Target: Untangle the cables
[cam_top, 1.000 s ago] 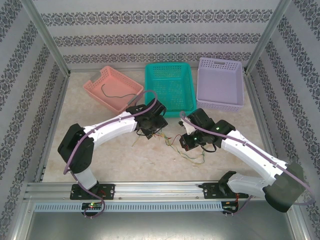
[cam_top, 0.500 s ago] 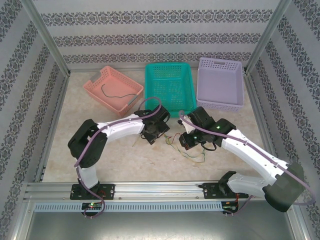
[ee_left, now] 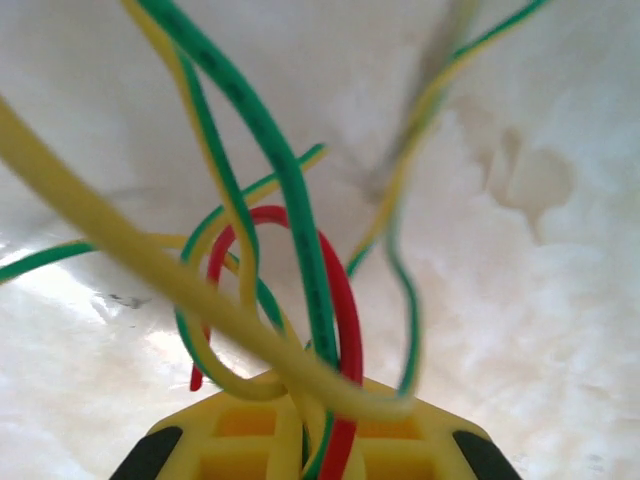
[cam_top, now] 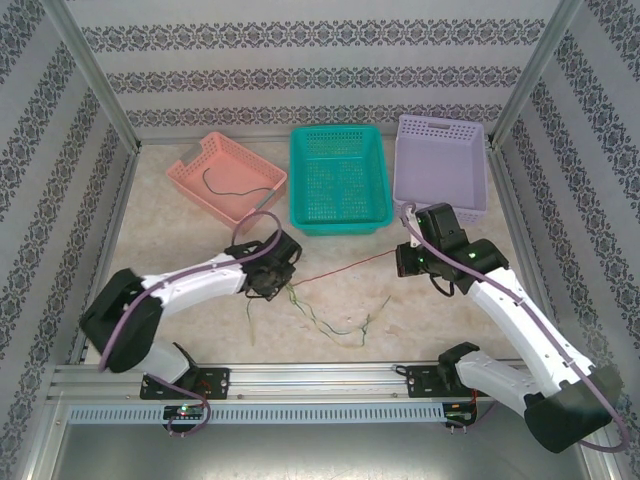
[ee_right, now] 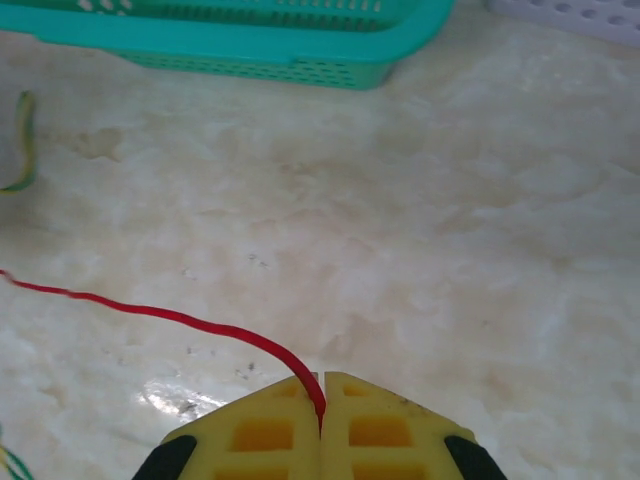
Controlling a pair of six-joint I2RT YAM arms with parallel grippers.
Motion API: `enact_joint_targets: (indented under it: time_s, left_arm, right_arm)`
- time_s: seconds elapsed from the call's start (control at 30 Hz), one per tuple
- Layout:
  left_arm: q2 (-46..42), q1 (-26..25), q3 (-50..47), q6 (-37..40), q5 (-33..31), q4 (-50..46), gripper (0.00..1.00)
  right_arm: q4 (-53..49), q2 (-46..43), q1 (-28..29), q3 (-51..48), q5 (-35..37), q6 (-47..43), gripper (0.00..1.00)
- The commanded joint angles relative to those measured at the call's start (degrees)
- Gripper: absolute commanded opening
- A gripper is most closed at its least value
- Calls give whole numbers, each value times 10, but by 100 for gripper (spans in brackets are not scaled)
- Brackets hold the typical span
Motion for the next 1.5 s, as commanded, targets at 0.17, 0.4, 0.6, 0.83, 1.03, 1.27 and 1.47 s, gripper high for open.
enact_joint_targets:
  time_s: [0.17,0.4,0.6,0.83,1.03,1.27,1.47]
  left_arm:
    - [-74,81,-53,-14,-87,-28,0]
    - [-64,149,-47,14,-79,18,9]
    - [-53,159,-56,6,-61,5,14]
    - [-33,159,-74,10,-51,30,16]
    - [-20,165,-68,16,-74,33,12]
    - [-7,166,-63,23,-63,65,14]
    - [-2,166,-16,52,-55,49,44]
  right_arm:
    - [44,17,-72,70,138,21,0]
    - [95,47,-87,117,107,12,0]
    - [99,43,-56,111,88,13,0]
    - [79,22,-38,88,93,12,0]
    - [62,-1,-50,99,192,-4,0]
    - [111,3,-44,142,162,-26,0]
    - [109,0,-20,195,160,-35,0]
